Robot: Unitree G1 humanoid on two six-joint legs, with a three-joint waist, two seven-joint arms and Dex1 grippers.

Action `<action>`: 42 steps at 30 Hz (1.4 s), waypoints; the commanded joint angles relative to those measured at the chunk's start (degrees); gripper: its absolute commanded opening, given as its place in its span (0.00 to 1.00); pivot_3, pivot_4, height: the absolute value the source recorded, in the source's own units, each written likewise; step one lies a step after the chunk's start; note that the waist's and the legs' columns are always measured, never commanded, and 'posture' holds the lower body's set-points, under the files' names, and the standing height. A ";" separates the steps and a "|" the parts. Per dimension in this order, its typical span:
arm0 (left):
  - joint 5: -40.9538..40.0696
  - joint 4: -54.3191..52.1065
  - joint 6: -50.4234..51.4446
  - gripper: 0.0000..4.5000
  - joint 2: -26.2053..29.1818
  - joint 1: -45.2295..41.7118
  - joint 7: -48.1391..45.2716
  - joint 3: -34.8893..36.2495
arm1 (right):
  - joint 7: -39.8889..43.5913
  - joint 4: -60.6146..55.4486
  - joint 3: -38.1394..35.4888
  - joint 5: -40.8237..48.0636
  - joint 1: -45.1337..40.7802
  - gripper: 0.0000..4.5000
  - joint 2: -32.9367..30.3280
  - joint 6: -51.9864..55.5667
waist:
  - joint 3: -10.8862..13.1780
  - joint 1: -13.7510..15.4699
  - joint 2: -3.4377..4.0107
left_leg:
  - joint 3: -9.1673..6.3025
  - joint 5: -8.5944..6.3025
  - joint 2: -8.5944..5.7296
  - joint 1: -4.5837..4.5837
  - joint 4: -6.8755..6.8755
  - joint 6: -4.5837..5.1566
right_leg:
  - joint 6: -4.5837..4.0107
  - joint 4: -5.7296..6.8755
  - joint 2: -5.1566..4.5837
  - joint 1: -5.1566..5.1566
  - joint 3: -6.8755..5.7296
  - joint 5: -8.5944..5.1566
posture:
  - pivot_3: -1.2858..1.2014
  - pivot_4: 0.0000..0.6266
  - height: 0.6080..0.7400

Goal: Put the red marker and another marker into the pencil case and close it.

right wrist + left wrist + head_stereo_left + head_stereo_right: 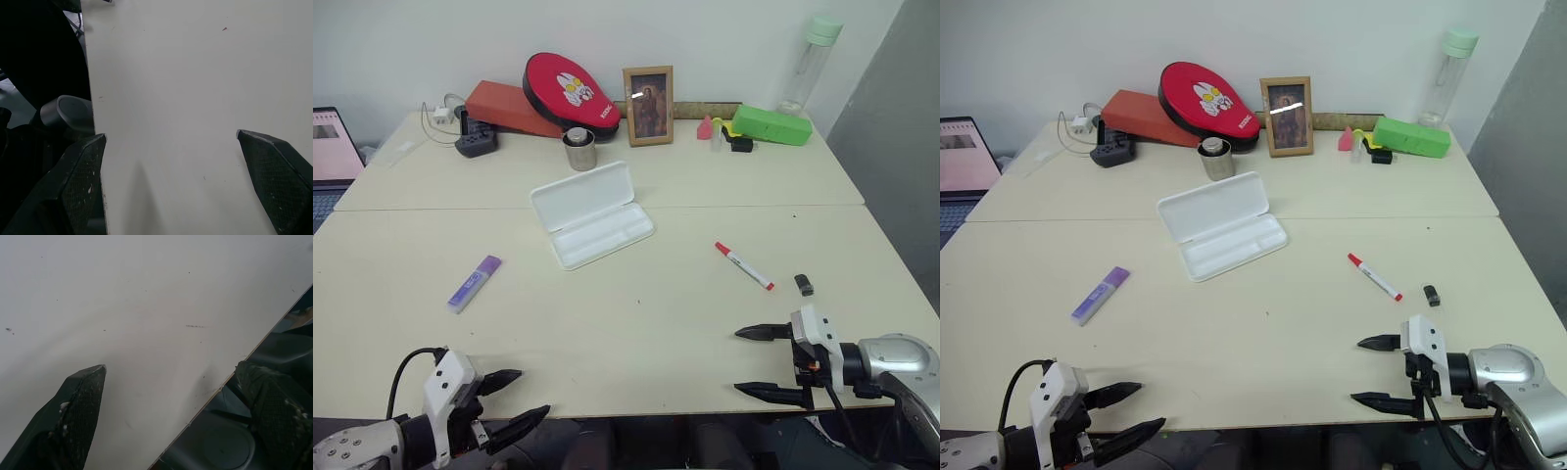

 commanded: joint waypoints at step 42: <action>4.25 10.96 6.30 1.00 -4.51 -49.67 7.45 -20.53 | -13.45 -7.81 -4.68 9.34 -17.75 0.99 -1.69 15.54 | 0.03 0.71 -0.01 | -0.01 -0.05 -0.09 0.13 0.07 -0.09 | 0.06 0.04 0.16 0.17 -0.09 0.05 | 0.52 0.24 1.00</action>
